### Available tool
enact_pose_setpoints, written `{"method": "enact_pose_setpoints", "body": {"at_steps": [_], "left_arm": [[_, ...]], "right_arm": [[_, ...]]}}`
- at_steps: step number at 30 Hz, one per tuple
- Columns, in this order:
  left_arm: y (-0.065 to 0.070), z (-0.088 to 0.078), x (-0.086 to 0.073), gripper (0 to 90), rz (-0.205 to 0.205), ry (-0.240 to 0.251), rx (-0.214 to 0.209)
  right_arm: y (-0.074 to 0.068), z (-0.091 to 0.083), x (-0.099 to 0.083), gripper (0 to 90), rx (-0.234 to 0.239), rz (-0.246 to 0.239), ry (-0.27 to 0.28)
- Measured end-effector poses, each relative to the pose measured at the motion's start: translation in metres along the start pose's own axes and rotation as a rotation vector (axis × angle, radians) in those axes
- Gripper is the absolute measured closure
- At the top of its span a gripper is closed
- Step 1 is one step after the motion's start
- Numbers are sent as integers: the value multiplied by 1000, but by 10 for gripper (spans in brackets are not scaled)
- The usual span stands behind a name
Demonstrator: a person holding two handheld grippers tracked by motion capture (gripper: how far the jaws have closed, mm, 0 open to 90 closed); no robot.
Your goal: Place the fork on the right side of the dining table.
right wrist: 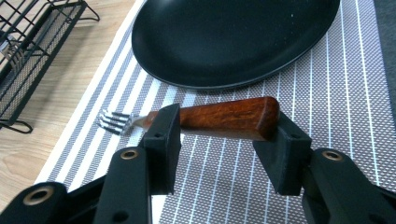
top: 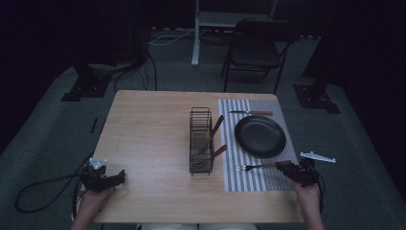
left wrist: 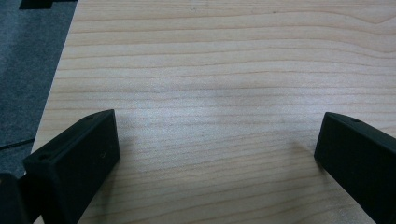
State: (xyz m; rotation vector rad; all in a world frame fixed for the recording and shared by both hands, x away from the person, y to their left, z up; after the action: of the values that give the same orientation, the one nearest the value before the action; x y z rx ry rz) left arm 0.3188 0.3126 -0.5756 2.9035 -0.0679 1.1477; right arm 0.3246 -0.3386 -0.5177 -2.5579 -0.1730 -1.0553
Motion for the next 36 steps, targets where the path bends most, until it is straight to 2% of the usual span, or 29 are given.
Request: {"method": "enact_pose_setpoints", "body": {"at_steps": [8,10,17,20,24,26,32,36], "left_arm": [[0,0,0,2,2,-2,0],[0,0,0,2,2,-2,0],[0,0,0,2,2,-2,0],[0,0,0,2,2,-1,0],[0,0,0,2,2,-2,0],[0,0,0,2,2,-1,0],[0,0,0,2,2,-1,0],[0,0,0,2,2,-2,0]], "right_arm": [[11,9,-3,506,26,20,-25],[16,12,-6,497,49,30,-35],[26,19,-14,473,65,43,-55],[30,22,-15,466,53,36,-60],[36,26,-18,460,46,-4,-75],[38,28,-18,458,50,-4,-84],[46,29,-19,457,10,2,-86],[48,30,-18,458,0,8,-83]]}}
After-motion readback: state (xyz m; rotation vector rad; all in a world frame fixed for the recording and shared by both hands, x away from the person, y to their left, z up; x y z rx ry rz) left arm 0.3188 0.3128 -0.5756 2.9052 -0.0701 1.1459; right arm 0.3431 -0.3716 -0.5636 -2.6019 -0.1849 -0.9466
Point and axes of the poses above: each handheld gripper's, and its own axes: z roughly forward along the jaws, x roughly out of its top, y roughly to its right, the point moved 4 cm from there along z, roughly forward along the jaws, and after that the axes turned 1 degree about -z, right-handed, at the moved point
